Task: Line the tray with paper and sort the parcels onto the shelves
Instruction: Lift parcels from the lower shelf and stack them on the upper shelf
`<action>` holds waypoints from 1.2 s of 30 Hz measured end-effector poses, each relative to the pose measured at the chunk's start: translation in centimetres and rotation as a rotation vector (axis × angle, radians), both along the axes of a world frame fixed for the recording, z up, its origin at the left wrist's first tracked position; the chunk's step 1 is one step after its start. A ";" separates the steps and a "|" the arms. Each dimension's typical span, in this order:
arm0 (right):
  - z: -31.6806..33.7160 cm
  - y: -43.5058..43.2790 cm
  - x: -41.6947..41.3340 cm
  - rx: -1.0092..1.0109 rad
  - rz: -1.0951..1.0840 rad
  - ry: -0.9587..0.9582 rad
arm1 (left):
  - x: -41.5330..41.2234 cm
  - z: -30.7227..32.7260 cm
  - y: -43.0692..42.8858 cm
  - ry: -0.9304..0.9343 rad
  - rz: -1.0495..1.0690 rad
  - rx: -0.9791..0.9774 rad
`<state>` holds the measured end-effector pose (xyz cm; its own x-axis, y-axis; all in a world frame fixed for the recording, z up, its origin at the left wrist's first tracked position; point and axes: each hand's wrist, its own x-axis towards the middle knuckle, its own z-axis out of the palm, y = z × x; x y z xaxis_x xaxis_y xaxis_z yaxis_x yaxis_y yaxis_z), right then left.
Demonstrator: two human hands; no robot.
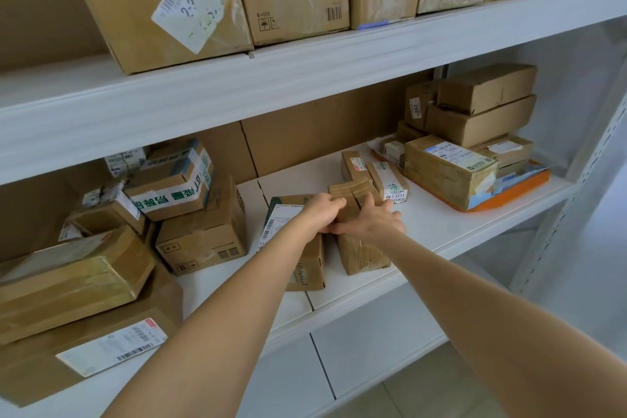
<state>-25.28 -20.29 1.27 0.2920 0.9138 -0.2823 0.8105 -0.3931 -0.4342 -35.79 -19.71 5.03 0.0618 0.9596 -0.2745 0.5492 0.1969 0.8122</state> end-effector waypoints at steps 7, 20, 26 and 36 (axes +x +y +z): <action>0.6 -0.4 1.4 0.035 -0.031 0.173 | -1.1 -1.3 0.8 -0.100 0.047 -0.005; 3.6 -3.0 9.2 -0.015 -0.127 1.244 | 1.1 1.2 -2.5 -0.338 0.224 -0.138; 5.6 -4.4 14.5 -0.040 0.002 1.400 | 5.8 3.2 -5.1 -0.540 0.157 -0.257; 7.9 -7.1 21.3 -0.098 0.330 1.232 | 10.5 6.4 -9.7 -0.408 0.098 -0.107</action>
<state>-3.95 -27.37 9.13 -0.4449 0.8529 -0.2732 -0.0404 -0.3239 -0.9452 -25.33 -29.38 11.46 0.0961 0.9336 -0.3451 0.1616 0.3275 0.9309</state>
